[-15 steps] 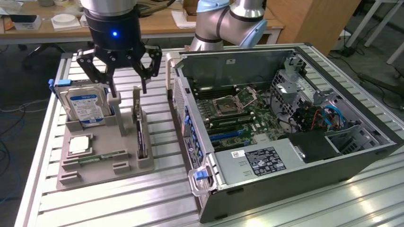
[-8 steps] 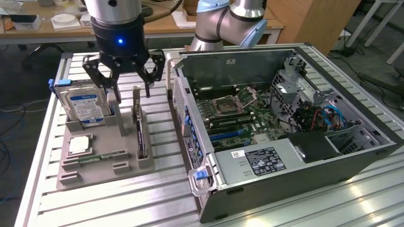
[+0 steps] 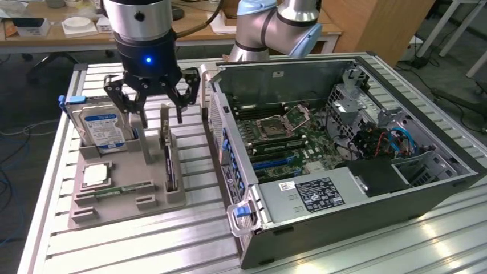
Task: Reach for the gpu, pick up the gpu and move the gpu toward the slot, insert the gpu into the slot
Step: 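Pick up the gpu and move the gpu toward the slot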
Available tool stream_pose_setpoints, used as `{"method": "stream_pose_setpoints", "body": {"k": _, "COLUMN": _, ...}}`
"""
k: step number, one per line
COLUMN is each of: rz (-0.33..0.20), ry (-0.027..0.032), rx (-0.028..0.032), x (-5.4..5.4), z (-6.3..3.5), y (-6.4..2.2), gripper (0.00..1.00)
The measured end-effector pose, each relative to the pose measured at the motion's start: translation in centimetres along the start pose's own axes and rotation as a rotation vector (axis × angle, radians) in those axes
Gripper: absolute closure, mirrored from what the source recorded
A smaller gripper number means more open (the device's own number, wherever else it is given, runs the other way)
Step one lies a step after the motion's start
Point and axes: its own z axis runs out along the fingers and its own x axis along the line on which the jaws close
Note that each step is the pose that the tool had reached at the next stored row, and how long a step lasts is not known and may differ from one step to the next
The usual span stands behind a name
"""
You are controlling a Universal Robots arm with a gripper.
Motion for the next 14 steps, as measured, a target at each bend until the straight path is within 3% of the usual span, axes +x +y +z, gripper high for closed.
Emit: {"method": "stream_pose_setpoints", "body": {"k": 14, "rz": 0.000, "ry": 0.0000, "rx": -0.0001, "x": 0.0, "z": 2.54, "y": -0.25, "gripper": 0.35}}
